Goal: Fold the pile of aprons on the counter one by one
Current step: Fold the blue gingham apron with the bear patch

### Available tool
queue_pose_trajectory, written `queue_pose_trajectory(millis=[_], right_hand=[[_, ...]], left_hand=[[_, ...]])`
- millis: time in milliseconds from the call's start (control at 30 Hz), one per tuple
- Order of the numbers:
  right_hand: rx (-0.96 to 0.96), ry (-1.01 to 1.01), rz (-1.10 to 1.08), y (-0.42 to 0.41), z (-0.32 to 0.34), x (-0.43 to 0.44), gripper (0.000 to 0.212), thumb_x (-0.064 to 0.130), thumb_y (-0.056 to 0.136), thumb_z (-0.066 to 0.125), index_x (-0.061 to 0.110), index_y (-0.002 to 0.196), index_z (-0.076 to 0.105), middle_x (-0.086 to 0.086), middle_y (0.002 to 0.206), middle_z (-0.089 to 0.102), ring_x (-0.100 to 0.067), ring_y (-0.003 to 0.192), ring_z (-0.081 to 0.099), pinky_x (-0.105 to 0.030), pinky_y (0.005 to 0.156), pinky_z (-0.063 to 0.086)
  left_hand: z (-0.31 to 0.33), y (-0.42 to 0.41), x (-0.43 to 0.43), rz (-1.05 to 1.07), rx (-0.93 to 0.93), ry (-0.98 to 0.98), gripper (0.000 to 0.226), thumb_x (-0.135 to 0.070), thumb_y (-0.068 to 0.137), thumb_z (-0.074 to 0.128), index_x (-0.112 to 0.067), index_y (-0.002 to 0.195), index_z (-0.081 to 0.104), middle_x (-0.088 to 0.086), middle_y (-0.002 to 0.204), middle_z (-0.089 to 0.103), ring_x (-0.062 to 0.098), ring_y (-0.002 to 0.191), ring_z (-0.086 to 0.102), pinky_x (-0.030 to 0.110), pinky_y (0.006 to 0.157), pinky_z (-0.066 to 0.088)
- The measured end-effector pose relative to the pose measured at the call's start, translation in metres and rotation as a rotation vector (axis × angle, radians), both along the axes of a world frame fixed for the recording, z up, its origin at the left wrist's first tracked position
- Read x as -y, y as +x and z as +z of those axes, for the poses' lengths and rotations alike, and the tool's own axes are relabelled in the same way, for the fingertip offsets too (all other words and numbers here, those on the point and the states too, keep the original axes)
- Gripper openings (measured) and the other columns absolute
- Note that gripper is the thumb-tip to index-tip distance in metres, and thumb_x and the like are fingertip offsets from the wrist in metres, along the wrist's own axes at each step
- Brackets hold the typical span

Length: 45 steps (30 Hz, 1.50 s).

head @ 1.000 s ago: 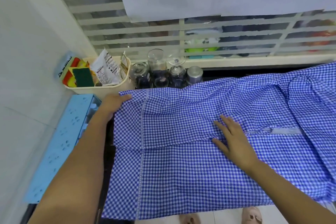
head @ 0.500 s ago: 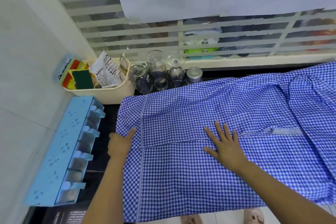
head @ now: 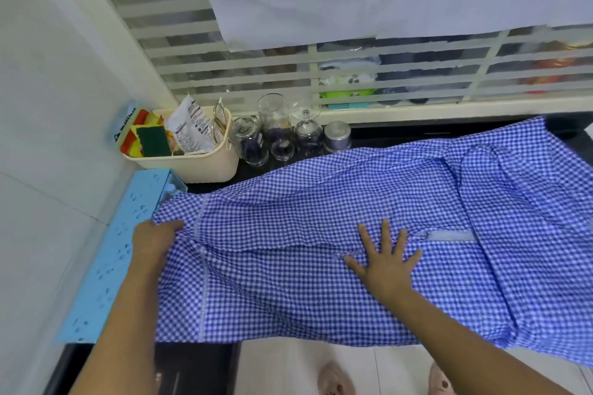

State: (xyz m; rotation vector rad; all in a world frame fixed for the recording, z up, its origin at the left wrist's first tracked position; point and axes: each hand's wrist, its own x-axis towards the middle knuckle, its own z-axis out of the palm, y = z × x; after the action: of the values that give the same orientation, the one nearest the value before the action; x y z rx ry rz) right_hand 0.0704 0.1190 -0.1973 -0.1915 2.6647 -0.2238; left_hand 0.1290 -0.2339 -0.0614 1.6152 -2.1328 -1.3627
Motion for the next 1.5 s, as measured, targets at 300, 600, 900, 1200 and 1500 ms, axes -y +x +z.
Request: queue_pose_trajectory(millis=[300,600,900,1200,1500], right_hand=[[0.350,-0.111,0.075,-0.028,0.068,0.019,0.082,0.072,0.086,0.040,0.025,0.151,0.020,-0.012,0.157,0.017,-0.039,0.141,0.020,-0.059,0.109,0.026],[0.067,-0.007,-0.447,-0.059,0.096,-0.232,0.059,0.051,0.090,0.054,0.021,0.139,0.044,-0.010,0.150,0.035,-0.032,0.139,0.028,-0.048,0.114,0.022],[0.059,-0.026,-0.440,-0.032,0.035,-0.343,0.085,0.083,0.079,0.016,0.041,0.150,-0.003,-0.003,0.159,-0.017,-0.033,0.146,-0.012,-0.055,0.117,0.004],[0.021,-0.509,-0.490,-0.058,0.036,-0.402,0.055,0.031,0.096,0.054,0.021,0.147,0.036,0.000,0.146,0.044,-0.014,0.117,0.053,-0.027,0.096,0.040],[-0.225,-0.741,-1.080,-0.051,0.055,-0.425,0.020,0.026,0.096,0.052,0.010,0.100,0.063,-0.003,0.091,0.067,-0.007,0.068,0.056,-0.023,0.066,0.046]], left_hand=[[0.082,-0.059,-0.067,-0.381,-0.125,0.056,0.029,-0.016,0.087,0.066,-0.007,0.110,0.051,0.012,0.105,0.064,0.031,0.094,0.062,0.048,0.089,0.051],[0.097,-0.141,-0.243,-0.814,-0.036,0.057,0.026,-0.006,0.082,0.065,-0.007,0.098,0.044,0.013,0.077,0.050,0.019,0.060,0.048,0.029,0.050,0.040],[0.069,-0.200,-0.450,-0.794,-0.055,0.450,0.035,-0.002,0.090,0.060,0.001,0.120,0.041,0.012,0.071,0.054,0.015,0.043,0.054,0.018,0.032,0.040],[0.022,-0.227,-0.622,-0.907,-0.036,0.812,0.013,-0.007,0.097,0.050,-0.005,0.084,0.053,0.011,0.078,0.051,0.020,0.059,0.057,0.027,0.049,0.053],[-0.037,-0.213,-0.536,-1.428,0.301,-0.255,0.031,-0.039,0.085,0.070,-0.009,0.094,0.065,0.006,0.092,0.065,0.019,0.087,0.060,0.026,0.071,0.042]])
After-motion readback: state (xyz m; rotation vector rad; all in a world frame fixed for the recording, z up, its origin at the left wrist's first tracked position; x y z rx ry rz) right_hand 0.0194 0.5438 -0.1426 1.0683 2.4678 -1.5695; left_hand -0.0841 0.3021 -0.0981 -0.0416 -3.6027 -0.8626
